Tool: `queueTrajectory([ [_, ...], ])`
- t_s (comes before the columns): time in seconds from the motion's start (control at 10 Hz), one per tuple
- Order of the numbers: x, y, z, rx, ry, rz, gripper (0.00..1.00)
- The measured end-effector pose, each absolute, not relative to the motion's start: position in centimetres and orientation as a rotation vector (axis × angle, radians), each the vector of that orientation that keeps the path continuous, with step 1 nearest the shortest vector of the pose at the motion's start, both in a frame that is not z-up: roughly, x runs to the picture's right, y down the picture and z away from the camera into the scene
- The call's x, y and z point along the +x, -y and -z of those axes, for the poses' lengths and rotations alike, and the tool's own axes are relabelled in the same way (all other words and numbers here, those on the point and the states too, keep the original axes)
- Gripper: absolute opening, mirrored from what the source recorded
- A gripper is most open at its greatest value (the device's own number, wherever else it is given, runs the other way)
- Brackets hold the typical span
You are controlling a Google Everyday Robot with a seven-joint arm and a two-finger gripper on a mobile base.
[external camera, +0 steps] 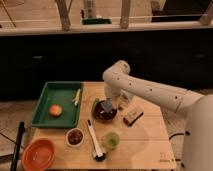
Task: Wipe purple bowl with sponge
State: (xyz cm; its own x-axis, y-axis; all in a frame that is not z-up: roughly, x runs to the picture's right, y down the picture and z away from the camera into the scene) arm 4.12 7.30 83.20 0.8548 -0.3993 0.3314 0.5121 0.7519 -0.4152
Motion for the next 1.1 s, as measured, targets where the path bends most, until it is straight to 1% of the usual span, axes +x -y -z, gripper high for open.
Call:
queueTrajectory([
  [0.3,3.8,-7.1,-83.9,-0.519,0.218,0.515,0.00],
  [0.6,1.8,-7.1,-84.4,-0.519,0.222,0.566,0.00],
  [1.0,-1.8,-8.0,-83.4,-0.510,0.261,0.674,0.00],
  [1.1,-2.6,-9.1,-82.8,-0.517,0.274,0.715,0.00],
])
